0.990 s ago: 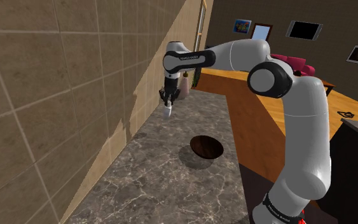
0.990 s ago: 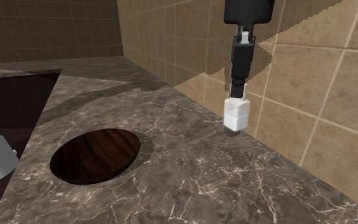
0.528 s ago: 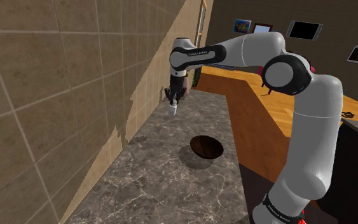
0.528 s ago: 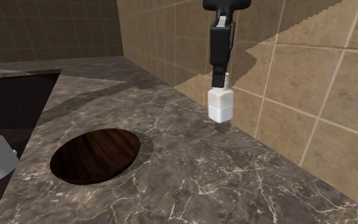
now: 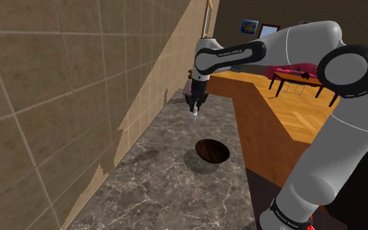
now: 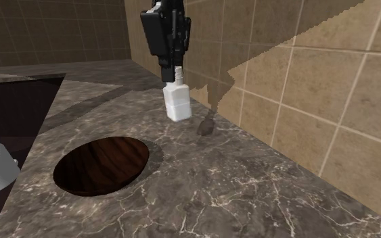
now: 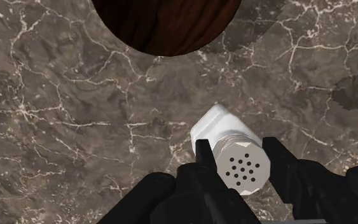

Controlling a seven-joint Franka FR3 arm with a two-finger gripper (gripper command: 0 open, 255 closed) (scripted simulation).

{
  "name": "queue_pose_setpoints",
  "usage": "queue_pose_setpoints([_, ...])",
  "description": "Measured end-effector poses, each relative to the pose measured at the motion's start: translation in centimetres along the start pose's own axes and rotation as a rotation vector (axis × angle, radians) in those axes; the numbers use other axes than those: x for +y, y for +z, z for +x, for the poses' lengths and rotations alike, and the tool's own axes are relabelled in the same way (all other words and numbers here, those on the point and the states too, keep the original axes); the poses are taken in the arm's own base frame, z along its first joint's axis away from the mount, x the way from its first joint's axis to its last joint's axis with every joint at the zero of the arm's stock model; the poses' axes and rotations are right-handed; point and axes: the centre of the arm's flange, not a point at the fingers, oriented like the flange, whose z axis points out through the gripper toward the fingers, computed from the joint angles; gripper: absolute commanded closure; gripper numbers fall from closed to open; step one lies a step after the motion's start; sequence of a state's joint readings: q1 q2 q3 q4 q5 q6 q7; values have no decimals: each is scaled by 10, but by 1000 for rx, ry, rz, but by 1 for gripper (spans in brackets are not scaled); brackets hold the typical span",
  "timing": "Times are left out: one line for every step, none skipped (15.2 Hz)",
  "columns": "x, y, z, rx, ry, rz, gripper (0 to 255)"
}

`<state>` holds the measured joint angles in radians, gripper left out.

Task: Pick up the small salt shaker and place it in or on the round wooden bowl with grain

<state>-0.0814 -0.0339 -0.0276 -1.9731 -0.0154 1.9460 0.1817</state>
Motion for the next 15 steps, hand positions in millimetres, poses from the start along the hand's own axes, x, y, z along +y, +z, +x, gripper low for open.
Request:
queue_pose_setpoints([1, -1, -12, 0, 0, 0, 255])
queue_pose_setpoints([8, -5, -24, 0, 0, 0, 255])
queue_pose_setpoints([13, -4, -36, 1, 0, 0, 255])
queue_pose_setpoints([17, -6, -49, 0, 0, 0, 255])
queue_pose_setpoints([21, -8, -60, 1, 0, 0, 255])
queue_pose_setpoints([24, -11, -71, 0, 0, 0, 255])
queue_pose_setpoints([28, -11, -85, 0, 0, 0, 255])
queue_pose_setpoints([30, -15, -96, 1, 0, 0, 255])
queue_pose_setpoints([33, -15, -109, 1, 0, 0, 255])
queue_pose_setpoints([39, -19, -122, 1, 0, 0, 255])
queue_pose_setpoints([44, -20, -135, 0, 0, 0, 255])
queue_pose_setpoints([48, -18, -141, 1, 0, 0, 255])
queue_pose_setpoints([49, -14, -145, 0, 0, 0, 255])
queue_pose_setpoints([49, -10, -146, 0, 0, 0, 255])
queue_pose_setpoints([48, -5, -147, 0, 0, 0, 255])
